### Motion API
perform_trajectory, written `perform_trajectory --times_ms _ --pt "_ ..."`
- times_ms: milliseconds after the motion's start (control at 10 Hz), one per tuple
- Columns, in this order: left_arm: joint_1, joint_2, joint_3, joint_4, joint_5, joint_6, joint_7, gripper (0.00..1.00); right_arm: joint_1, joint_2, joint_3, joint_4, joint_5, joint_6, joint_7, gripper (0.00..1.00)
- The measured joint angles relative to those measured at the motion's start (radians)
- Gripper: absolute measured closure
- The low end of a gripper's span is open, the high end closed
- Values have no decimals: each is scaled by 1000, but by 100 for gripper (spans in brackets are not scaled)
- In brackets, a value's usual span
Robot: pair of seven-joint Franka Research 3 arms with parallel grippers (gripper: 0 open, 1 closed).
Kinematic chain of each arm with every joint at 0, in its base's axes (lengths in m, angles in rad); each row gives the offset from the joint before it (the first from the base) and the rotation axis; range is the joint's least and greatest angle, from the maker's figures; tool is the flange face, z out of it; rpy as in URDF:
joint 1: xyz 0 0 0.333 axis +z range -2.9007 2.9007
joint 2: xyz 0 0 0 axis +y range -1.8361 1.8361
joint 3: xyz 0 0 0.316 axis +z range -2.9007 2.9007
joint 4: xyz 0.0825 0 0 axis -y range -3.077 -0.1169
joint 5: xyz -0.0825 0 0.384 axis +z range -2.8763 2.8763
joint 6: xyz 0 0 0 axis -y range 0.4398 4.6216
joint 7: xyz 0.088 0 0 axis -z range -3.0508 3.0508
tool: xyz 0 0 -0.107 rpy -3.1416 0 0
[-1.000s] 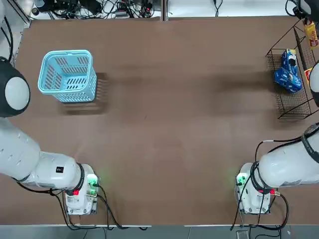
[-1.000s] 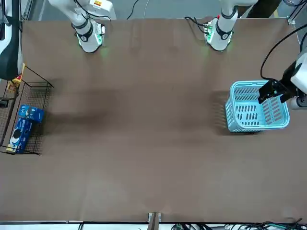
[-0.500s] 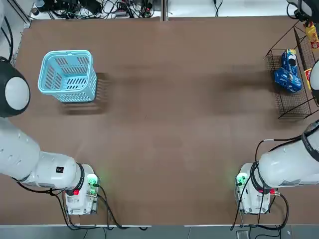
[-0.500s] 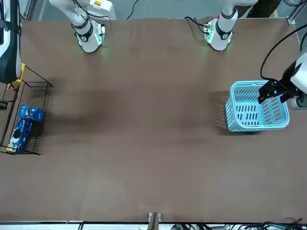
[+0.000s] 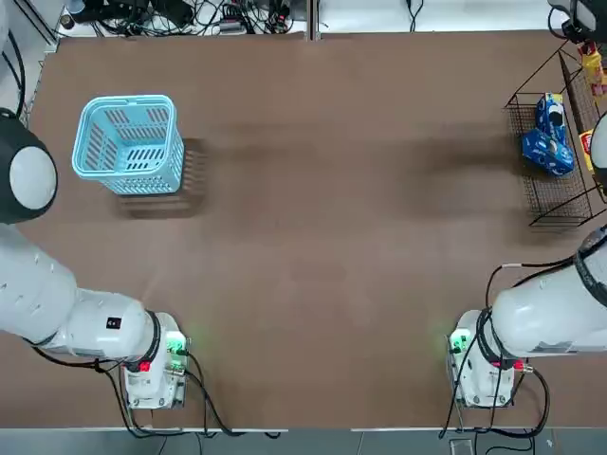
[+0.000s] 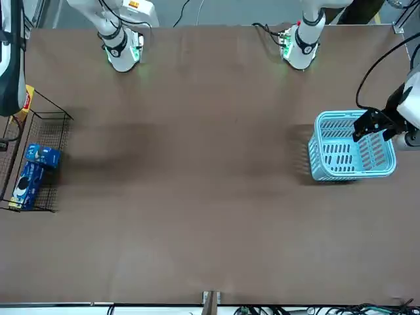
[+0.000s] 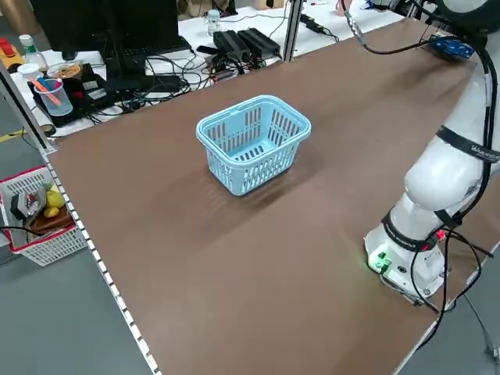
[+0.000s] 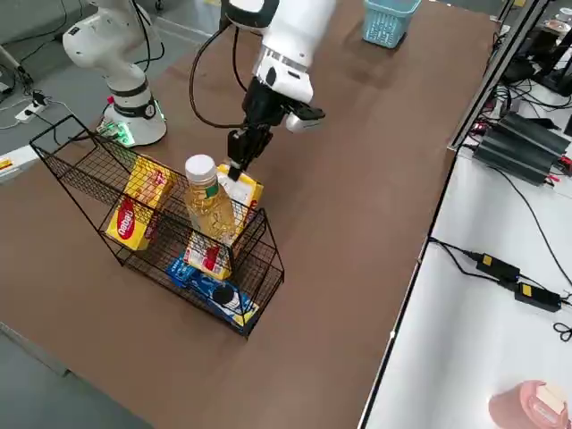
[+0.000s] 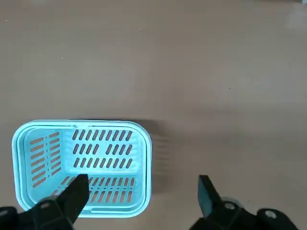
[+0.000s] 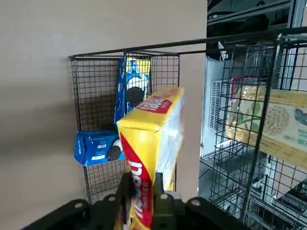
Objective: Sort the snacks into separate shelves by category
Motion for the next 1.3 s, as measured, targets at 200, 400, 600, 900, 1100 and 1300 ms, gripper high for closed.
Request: perform_trajectory --times_ms 200,400,600,900,1100,1300 --pt "0 0 0 0 0 0 0 0 0 0 0 0 1 0 0 52" --pt "0 0 0 0 0 0 0 0 0 0 0 0 1 1 1 49" --pt "0 0 0 0 0 0 0 0 1 0 3 4 32 -4 4 46" --pt "0 0 0 0 0 0 0 0 18 0 11 40 230 -28 156 19" --pt "0 0 -1 0 0 0 0 0 41 1 17 56 311 -34 217 0" --pt "0 0 -1 0 0 0 0 0 98 4 22 61 330 -31 230 0"
